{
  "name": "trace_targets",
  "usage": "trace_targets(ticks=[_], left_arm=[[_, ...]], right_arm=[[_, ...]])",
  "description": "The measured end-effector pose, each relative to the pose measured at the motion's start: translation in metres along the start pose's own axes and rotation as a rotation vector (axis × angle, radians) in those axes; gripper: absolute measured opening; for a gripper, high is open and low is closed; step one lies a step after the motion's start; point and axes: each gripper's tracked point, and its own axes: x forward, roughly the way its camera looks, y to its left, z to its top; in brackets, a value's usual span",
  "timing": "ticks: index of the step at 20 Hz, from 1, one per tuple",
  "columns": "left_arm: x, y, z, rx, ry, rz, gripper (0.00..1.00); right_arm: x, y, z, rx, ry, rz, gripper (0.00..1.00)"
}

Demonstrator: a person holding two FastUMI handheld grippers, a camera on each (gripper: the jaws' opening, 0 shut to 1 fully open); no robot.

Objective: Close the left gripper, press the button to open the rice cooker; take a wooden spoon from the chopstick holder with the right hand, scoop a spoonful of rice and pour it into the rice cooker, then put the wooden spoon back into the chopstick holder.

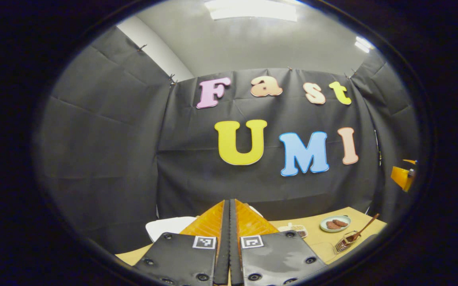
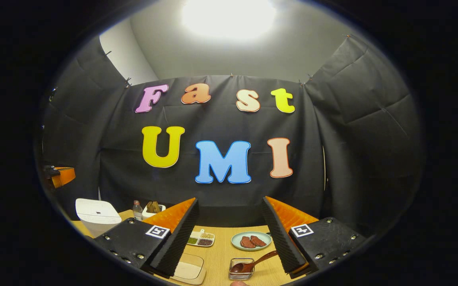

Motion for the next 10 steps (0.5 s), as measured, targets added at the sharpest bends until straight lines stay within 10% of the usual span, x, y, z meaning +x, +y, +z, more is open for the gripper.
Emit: trace_targets(ticks=[10], left_arm=[[0.077,0.062,-0.074,-0.045,0.151,0.006,0.09]], right_arm=[[0.003,0.001,-0.004,-0.022,0.024,-0.093,0.95]])
